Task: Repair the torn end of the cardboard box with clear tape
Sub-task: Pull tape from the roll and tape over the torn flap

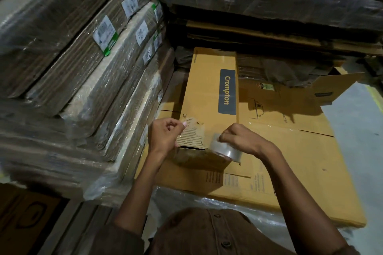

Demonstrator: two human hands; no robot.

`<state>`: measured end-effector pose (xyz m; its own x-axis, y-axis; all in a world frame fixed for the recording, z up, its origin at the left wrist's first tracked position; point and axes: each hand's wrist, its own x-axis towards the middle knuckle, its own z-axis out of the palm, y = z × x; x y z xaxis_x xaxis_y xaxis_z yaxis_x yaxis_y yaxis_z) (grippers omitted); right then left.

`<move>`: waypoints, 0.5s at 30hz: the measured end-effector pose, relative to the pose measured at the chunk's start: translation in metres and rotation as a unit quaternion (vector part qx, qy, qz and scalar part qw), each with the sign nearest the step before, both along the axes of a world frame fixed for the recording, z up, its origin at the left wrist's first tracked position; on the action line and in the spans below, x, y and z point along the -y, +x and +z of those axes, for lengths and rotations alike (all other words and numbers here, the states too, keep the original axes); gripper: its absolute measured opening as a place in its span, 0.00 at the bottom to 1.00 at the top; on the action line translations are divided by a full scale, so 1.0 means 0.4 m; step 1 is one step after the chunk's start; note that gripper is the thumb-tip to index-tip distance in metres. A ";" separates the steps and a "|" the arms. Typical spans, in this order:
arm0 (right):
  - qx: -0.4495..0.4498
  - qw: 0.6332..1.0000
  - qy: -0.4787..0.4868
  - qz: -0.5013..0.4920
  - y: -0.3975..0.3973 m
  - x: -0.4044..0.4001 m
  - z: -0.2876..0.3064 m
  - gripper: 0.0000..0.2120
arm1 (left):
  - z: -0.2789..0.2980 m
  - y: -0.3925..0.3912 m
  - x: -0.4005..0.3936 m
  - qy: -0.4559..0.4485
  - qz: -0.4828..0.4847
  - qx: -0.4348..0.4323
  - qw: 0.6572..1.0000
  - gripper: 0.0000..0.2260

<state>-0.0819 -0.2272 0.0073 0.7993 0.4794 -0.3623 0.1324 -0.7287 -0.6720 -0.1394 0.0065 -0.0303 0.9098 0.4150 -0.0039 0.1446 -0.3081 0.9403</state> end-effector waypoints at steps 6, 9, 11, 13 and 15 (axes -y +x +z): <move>0.019 0.981 -0.184 0.056 0.037 -0.048 0.018 0.20 | -0.028 -0.042 0.000 -0.012 0.054 -0.006 0.998 0.05; 0.010 0.976 -0.205 0.073 0.053 -0.071 0.023 0.18 | -0.041 -0.043 -0.017 -0.021 0.076 -0.018 0.997 0.04; 0.013 0.969 -0.237 0.073 0.053 -0.090 0.012 0.17 | -0.065 -0.041 -0.021 -0.039 0.087 -0.052 0.994 0.05; 0.020 0.957 -0.280 0.073 0.044 -0.108 -0.005 0.17 | -0.099 -0.046 -0.010 -0.042 0.102 -0.089 0.990 0.06; 0.030 0.948 -0.310 0.062 0.032 -0.127 -0.014 0.21 | -0.129 -0.054 0.003 -0.047 0.117 -0.108 0.986 0.08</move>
<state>-0.0693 -0.1764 0.0017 0.7788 0.2813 -0.5606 0.2675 -0.9574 -0.1087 -0.1609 0.0052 -0.0820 0.7636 0.6012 -0.2355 0.4007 -0.1552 0.9030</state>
